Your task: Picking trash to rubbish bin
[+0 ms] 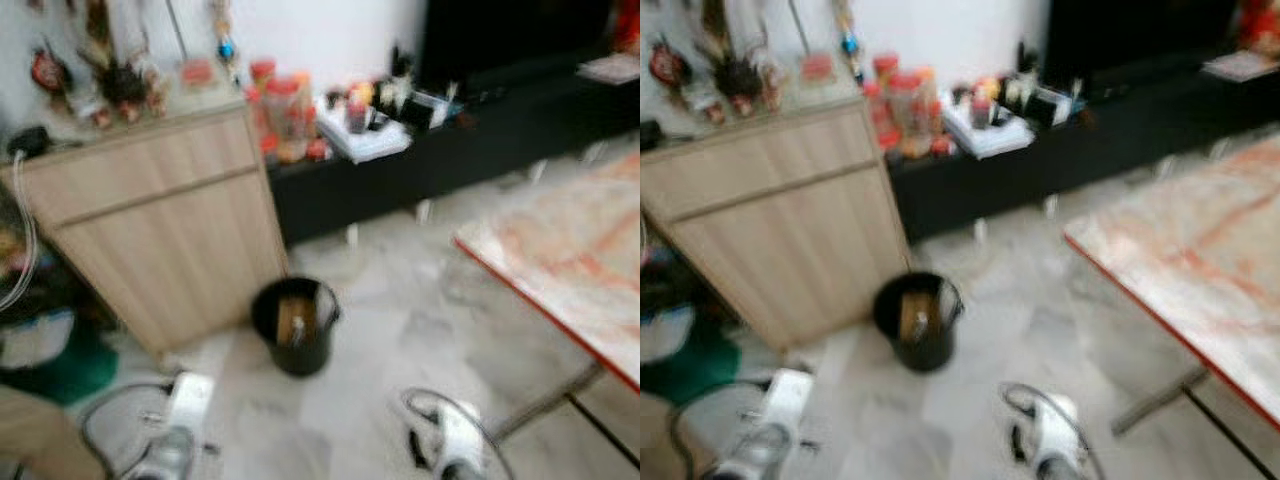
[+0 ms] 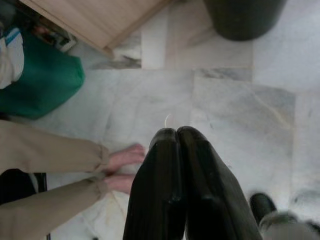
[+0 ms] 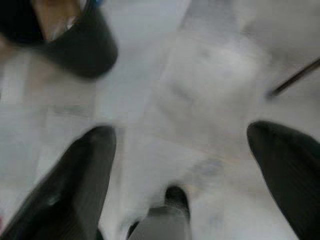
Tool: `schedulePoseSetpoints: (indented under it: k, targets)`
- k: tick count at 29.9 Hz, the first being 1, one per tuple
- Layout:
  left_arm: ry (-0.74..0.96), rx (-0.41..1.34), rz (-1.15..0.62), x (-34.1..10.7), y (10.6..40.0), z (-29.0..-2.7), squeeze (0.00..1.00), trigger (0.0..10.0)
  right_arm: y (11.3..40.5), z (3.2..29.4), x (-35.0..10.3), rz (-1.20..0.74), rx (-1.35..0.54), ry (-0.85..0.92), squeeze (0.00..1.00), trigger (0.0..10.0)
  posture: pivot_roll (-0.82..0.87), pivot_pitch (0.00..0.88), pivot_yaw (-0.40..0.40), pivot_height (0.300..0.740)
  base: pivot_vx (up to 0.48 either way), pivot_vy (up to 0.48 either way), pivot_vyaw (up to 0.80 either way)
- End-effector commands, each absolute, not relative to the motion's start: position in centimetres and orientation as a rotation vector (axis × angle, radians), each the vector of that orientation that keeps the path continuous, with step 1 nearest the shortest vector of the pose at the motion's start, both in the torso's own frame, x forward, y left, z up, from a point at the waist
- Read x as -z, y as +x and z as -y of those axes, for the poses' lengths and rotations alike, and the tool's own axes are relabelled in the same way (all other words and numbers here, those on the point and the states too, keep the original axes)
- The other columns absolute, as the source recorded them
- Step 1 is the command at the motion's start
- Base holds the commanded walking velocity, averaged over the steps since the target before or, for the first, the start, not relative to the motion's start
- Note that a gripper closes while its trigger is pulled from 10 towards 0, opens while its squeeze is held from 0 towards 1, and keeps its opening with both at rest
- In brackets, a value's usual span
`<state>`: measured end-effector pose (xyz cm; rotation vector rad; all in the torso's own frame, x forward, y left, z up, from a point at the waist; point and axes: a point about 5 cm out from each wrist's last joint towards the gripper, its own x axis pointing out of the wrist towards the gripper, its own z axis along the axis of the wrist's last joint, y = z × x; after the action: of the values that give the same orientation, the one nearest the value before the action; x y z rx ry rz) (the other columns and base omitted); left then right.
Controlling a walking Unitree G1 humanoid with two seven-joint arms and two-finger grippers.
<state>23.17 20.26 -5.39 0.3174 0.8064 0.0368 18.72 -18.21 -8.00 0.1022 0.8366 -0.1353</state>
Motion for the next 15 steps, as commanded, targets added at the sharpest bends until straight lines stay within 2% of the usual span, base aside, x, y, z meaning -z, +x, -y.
schedulePoseSetpoints:
  k: [1, 10, 14, 15]
  targets:
    - [0.354, -0.065, -0.819, 5.21, 22.96, -21.92, 0.00, 10.0, 19.35, 16.74, 7.81, -0.822, 0.106, 0.127, 0.00, 10.0, -0.06, 0.000, 0.072, 0.740, 0.480, 0.000, 0.00]
    - [0.354, -0.084, -0.826, 5.30, 22.66, -22.35, 0.00, 10.0, 19.53, 16.50, 7.70, -0.812, 0.076, 0.080, 0.00, 10.0, -0.06, 0.000, 0.066, 0.740, 0.480, 0.000, 0.00]
    - [0.351, -0.090, -0.821, 5.21, 22.78, -22.42, 0.00, 10.0, 19.53, 16.44, 7.73, -0.819, 0.068, 0.079, 0.00, 10.0, -0.06, 0.000, 0.066, 0.740, 0.480, 0.000, 0.80]
    - [0.351, -0.091, -0.822, 5.23, 22.74, -22.44, 0.00, 10.0, 19.51, 16.42, 7.75, -0.821, 0.067, 0.082, 0.00, 10.0, -0.05, 0.000, 0.059, 0.740, 0.480, 0.000, 0.00]
